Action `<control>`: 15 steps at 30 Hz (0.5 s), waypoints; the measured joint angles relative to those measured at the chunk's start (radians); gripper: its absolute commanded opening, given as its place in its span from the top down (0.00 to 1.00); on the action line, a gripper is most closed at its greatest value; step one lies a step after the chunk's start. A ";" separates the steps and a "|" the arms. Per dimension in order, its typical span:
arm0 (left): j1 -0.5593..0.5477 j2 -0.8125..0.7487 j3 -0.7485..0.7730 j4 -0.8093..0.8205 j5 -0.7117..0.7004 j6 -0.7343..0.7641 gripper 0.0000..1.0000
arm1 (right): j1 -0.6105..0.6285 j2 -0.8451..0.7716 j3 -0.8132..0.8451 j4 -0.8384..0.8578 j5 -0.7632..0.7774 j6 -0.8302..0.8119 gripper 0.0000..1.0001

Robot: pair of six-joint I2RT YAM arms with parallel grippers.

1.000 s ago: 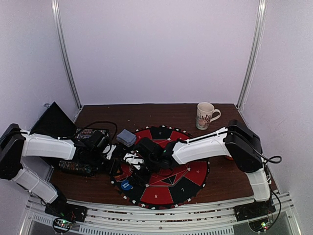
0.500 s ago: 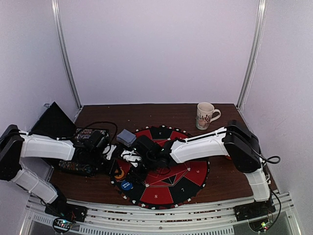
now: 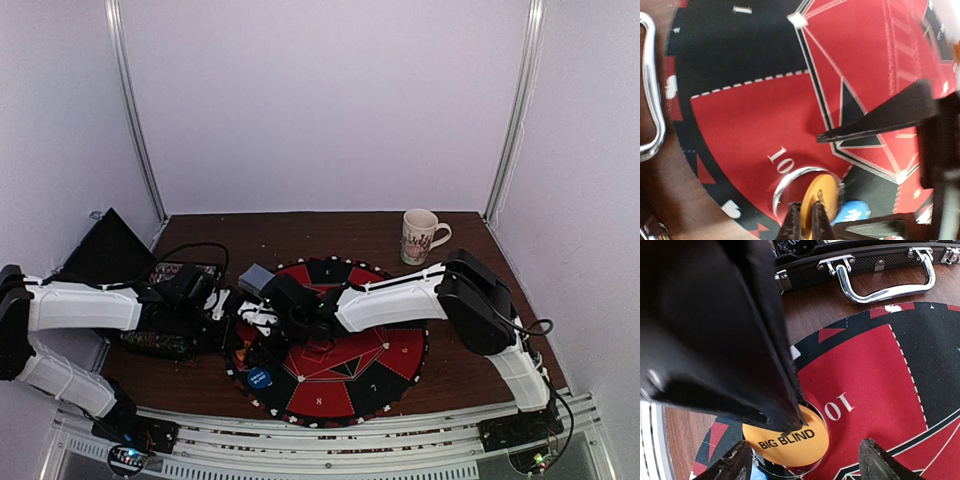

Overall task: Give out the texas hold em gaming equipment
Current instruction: Pick up the big blind button from position 10.

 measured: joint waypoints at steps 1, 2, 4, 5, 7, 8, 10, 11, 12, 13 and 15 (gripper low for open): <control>0.000 -0.023 -0.010 0.011 0.000 -0.024 1.00 | -0.004 0.000 0.000 0.005 -0.007 -0.003 0.23; 0.000 -0.039 -0.019 0.020 0.002 -0.043 1.00 | -0.005 0.000 0.000 0.006 -0.013 -0.006 0.22; 0.000 -0.076 -0.048 0.031 -0.004 -0.087 1.00 | -0.004 0.001 0.000 0.006 -0.021 -0.012 0.21; 0.000 -0.087 -0.058 0.031 -0.006 -0.105 1.00 | -0.002 0.002 0.001 0.006 -0.026 -0.018 0.20; 0.001 -0.108 -0.069 0.025 -0.015 -0.137 1.00 | 0.000 0.010 0.003 0.007 -0.033 -0.030 0.19; 0.001 -0.116 -0.070 0.021 -0.019 -0.147 1.00 | 0.001 0.014 0.003 0.007 -0.035 -0.034 0.19; 0.009 -0.128 -0.074 0.011 -0.026 -0.164 1.00 | 0.001 0.016 0.003 0.013 -0.036 -0.043 0.18; 0.016 -0.136 -0.076 0.006 -0.029 -0.171 1.00 | 0.001 0.016 0.003 0.014 -0.040 -0.047 0.17; 0.024 -0.143 -0.077 0.000 -0.032 -0.174 1.00 | 0.001 0.016 0.003 0.014 -0.043 -0.051 0.16; 0.037 -0.154 -0.077 -0.014 -0.040 -0.178 1.00 | 0.002 0.016 0.003 0.016 -0.047 -0.054 0.15; 0.058 -0.175 -0.077 -0.036 -0.058 -0.180 1.00 | 0.002 0.018 0.003 0.021 -0.051 -0.056 0.14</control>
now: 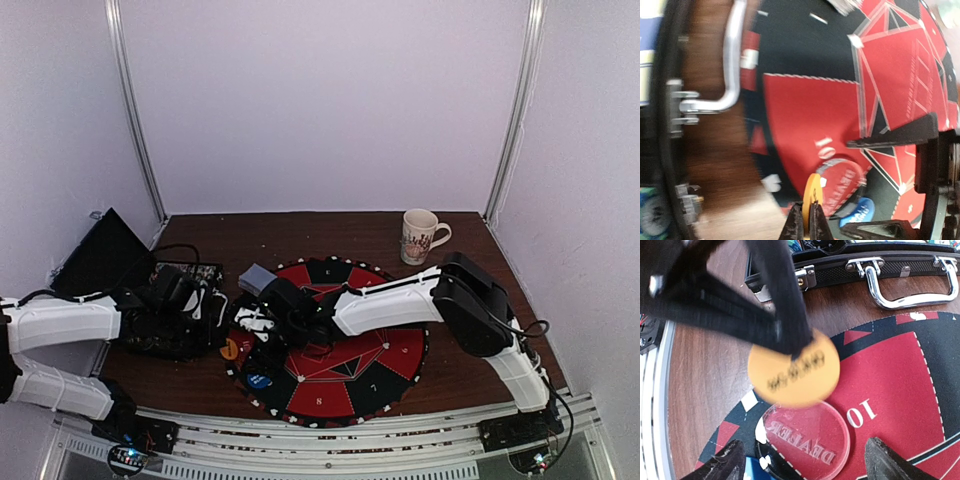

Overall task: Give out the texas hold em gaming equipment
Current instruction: Pick up the big blind button from position 10, then pick up the dealer button from position 10.

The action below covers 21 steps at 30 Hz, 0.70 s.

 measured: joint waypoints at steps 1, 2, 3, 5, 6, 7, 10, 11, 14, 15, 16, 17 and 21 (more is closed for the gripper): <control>0.011 -0.013 0.000 -0.014 -0.013 -0.002 1.00 | 0.003 0.004 0.002 0.003 0.000 -0.003 0.14; 0.019 -0.029 0.000 -0.044 -0.034 -0.003 1.00 | 0.004 0.011 0.011 0.005 0.000 -0.009 0.14; 0.026 -0.033 0.000 -0.063 -0.047 -0.003 1.00 | 0.005 0.019 0.022 0.005 0.002 -0.012 0.14; 0.037 -0.043 -0.001 -0.105 -0.067 -0.009 1.00 | 0.011 0.044 0.063 -0.003 0.013 -0.030 0.14; 0.040 -0.053 -0.001 -0.120 -0.077 -0.012 1.00 | 0.016 0.056 0.079 -0.008 0.025 -0.040 0.15; 0.041 -0.059 -0.001 -0.137 -0.085 -0.015 1.00 | 0.021 0.060 0.087 -0.011 0.037 -0.049 0.15; 0.048 -0.077 -0.002 -0.168 -0.103 -0.022 1.00 | 0.036 0.063 0.092 -0.021 0.095 -0.077 0.21; 0.049 -0.083 -0.002 -0.175 -0.109 -0.023 1.00 | 0.040 0.063 0.092 -0.023 0.114 -0.084 0.24; 0.055 -0.091 -0.002 -0.188 -0.121 -0.026 1.00 | 0.046 0.063 0.092 -0.027 0.169 -0.089 0.39; 0.056 -0.091 -0.002 -0.188 -0.122 -0.025 1.00 | 0.048 0.063 0.092 -0.027 0.178 -0.089 0.44; 0.058 -0.091 -0.002 -0.188 -0.124 -0.025 1.00 | 0.053 0.062 0.092 -0.028 0.191 -0.088 0.50; 0.058 -0.091 -0.002 -0.188 -0.126 -0.025 1.00 | 0.057 0.058 0.091 -0.031 0.209 -0.077 0.54; 0.058 -0.091 0.000 -0.188 -0.128 -0.022 1.00 | 0.061 0.052 0.085 -0.030 0.223 -0.078 0.63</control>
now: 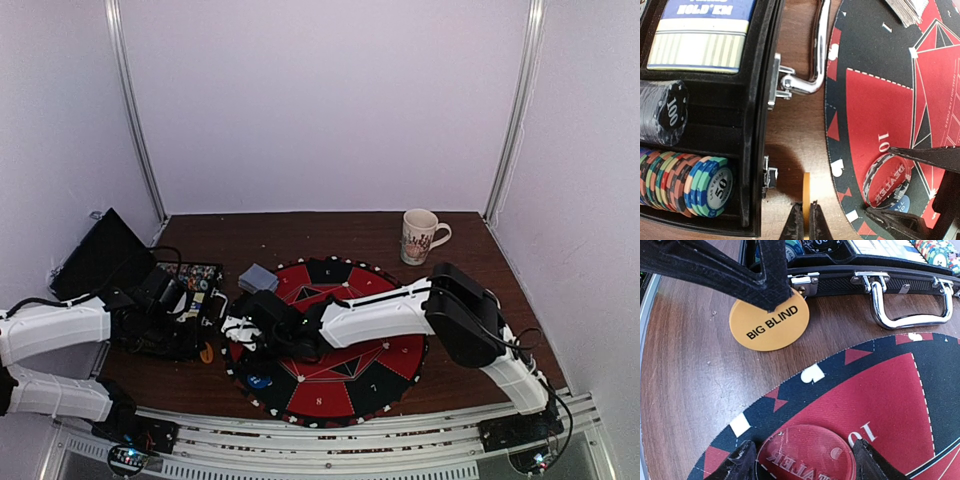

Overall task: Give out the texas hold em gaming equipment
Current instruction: Pick up the dealer button from position 10.

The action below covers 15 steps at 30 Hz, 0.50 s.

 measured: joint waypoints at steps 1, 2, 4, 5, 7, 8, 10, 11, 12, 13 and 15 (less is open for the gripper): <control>0.000 0.000 0.002 0.000 0.000 0.004 1.00 | 0.000 -0.001 0.000 -0.001 -0.001 0.003 0.65; 0.000 0.000 0.004 -0.001 -0.001 0.006 1.00 | -0.001 -0.002 0.000 -0.001 -0.001 0.005 0.66; 0.000 0.000 0.016 -0.004 -0.004 0.017 1.00 | -0.003 -0.006 0.000 -0.006 -0.003 0.022 0.68; 0.000 0.000 0.024 -0.004 -0.008 0.024 1.00 | -0.008 -0.008 0.000 -0.010 -0.004 0.029 0.69; 0.000 0.000 0.043 -0.003 -0.014 0.037 1.00 | -0.027 -0.022 -0.003 -0.010 -0.007 0.056 0.70; 0.000 0.000 0.054 -0.004 -0.018 0.045 1.00 | -0.041 -0.036 -0.010 -0.008 -0.008 0.073 0.71; 0.000 0.000 0.074 -0.003 -0.024 0.060 1.00 | -0.071 -0.076 -0.033 -0.002 -0.010 0.097 0.71; 0.000 0.000 0.086 -0.002 -0.029 0.069 1.00 | -0.096 -0.116 -0.059 0.002 -0.010 0.114 0.71; 0.000 0.001 0.092 0.000 -0.031 0.075 1.00 | -0.116 -0.150 -0.079 0.006 -0.009 0.127 0.72; 0.000 0.003 0.098 0.002 -0.032 0.081 1.00 | -0.139 -0.192 -0.106 0.018 -0.009 0.141 0.72; 0.000 0.014 0.105 0.014 -0.032 0.092 1.00 | -0.196 -0.294 -0.178 0.043 -0.007 0.174 0.72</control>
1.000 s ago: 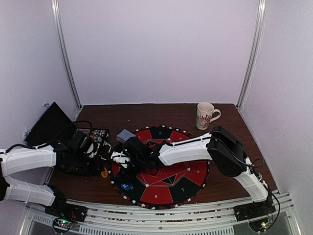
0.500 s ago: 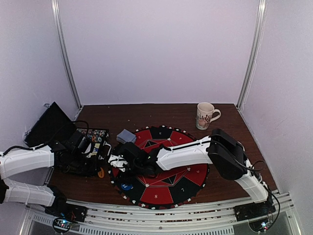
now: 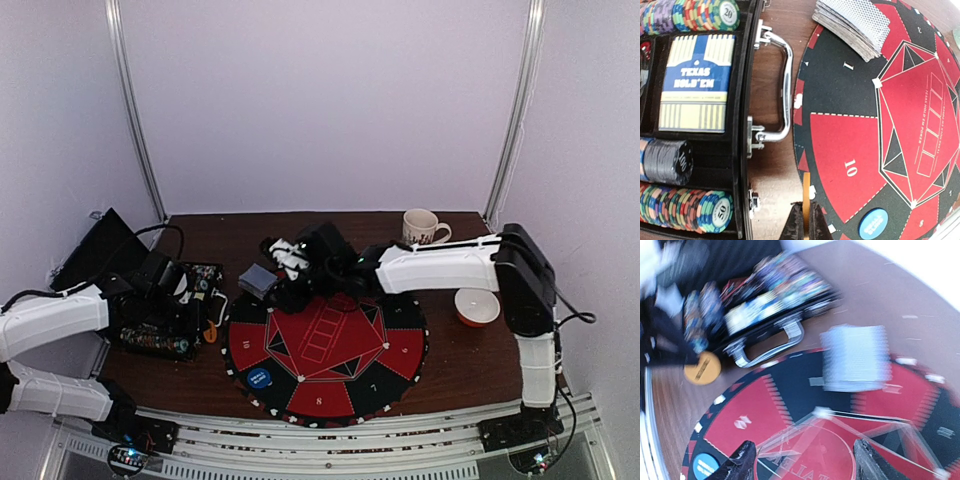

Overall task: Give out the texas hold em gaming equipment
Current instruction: Pick up the dealer button from position 10, then place the dealer button at position 5.

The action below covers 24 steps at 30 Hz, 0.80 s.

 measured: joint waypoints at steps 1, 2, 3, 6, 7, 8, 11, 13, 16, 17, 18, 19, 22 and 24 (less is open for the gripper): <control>0.000 0.009 0.000 0.008 0.003 0.004 1.00 | -0.028 -0.056 -0.040 0.007 0.004 0.015 0.72; 0.000 0.019 0.000 0.017 0.005 0.009 1.00 | -0.050 -0.100 -0.074 0.014 0.012 0.027 0.73; 0.000 0.032 0.001 0.024 0.010 0.014 1.00 | -0.079 -0.153 -0.121 0.026 0.025 0.040 0.73; 0.000 0.058 0.003 0.043 0.017 0.029 1.00 | -0.158 -0.294 -0.264 0.018 0.092 0.069 0.73; 0.000 0.063 0.008 0.044 0.018 0.034 1.00 | -0.180 -0.328 -0.312 0.014 0.112 0.079 0.74; 0.000 0.071 0.014 0.047 0.019 0.039 1.00 | -0.202 -0.358 -0.361 0.000 0.133 0.089 0.74; 0.000 0.085 0.027 0.068 0.023 0.051 1.00 | -0.267 -0.418 -0.509 -0.041 0.172 0.117 0.74; 0.000 0.089 0.030 0.081 0.026 0.056 1.00 | -0.306 -0.429 -0.586 -0.073 0.186 0.136 0.74; 0.000 0.093 0.030 0.086 0.031 0.063 1.00 | -0.351 -0.429 -0.653 -0.108 0.195 0.149 0.75; 0.000 0.093 0.030 0.087 0.032 0.064 1.00 | -0.360 -0.429 -0.662 -0.116 0.198 0.153 0.75; 0.000 0.093 0.030 0.088 0.033 0.066 1.00 | -0.367 -0.428 -0.665 -0.118 0.201 0.154 0.75; 0.000 0.093 0.030 0.089 0.033 0.067 1.00 | -0.372 -0.426 -0.665 -0.116 0.201 0.158 0.75; 0.000 0.093 0.030 0.091 0.034 0.069 1.00 | -0.382 -0.412 -0.665 -0.090 0.201 0.163 0.75; 0.000 0.094 0.030 0.093 0.036 0.070 1.00 | -0.385 -0.391 -0.665 -0.084 0.201 0.163 0.75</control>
